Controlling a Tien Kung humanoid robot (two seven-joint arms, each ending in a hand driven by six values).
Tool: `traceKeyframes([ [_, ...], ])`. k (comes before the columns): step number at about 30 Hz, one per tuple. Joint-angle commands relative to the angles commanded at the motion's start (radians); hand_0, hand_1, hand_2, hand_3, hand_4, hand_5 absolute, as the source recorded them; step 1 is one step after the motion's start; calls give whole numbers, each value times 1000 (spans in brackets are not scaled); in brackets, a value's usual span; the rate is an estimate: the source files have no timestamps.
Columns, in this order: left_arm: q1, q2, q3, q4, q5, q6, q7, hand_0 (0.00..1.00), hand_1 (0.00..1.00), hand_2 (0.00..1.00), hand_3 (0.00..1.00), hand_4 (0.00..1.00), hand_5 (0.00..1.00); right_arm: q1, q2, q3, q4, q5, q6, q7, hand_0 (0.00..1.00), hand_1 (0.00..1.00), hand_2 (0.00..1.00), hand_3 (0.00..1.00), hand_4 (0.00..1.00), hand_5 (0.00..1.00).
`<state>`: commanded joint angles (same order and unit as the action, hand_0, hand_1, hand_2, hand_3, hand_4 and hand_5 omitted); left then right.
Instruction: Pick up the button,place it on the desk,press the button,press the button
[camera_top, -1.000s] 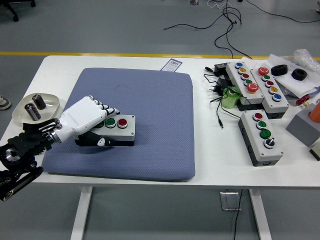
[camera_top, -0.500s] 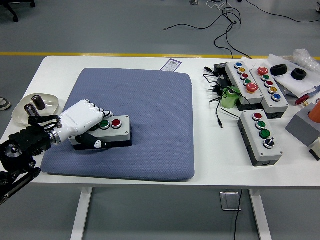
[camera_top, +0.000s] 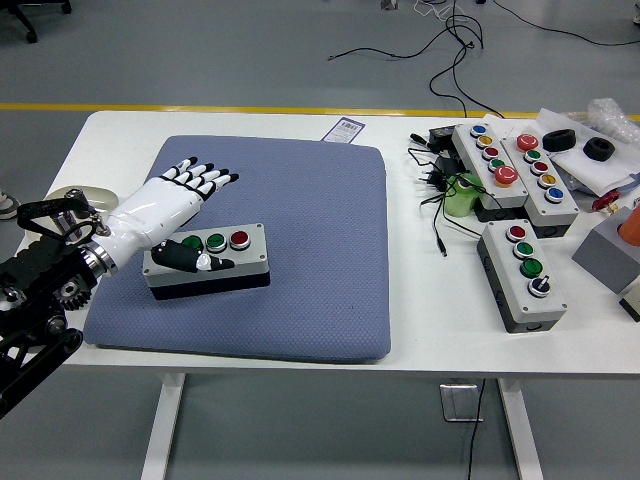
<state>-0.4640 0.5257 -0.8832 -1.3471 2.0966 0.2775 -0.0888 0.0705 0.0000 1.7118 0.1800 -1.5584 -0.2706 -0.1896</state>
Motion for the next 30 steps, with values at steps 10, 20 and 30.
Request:
traceKeyframes([
  [10,112,16,-121,-282,149,95,222,41,30,94,629,708,998,0,0,14,0,-12,2,1,551,643,693,616,290,123],
  [20,116,15,-48,-353,13,-236,429,2,2,2,603,659,998,2,0,17,0,-20,3,-2,551,643,693,615,289,122],
  [30,95,19,-28,-337,-33,-338,485,2,2,2,633,627,998,3,0,17,0,-16,1,0,550,643,692,615,289,122],
])
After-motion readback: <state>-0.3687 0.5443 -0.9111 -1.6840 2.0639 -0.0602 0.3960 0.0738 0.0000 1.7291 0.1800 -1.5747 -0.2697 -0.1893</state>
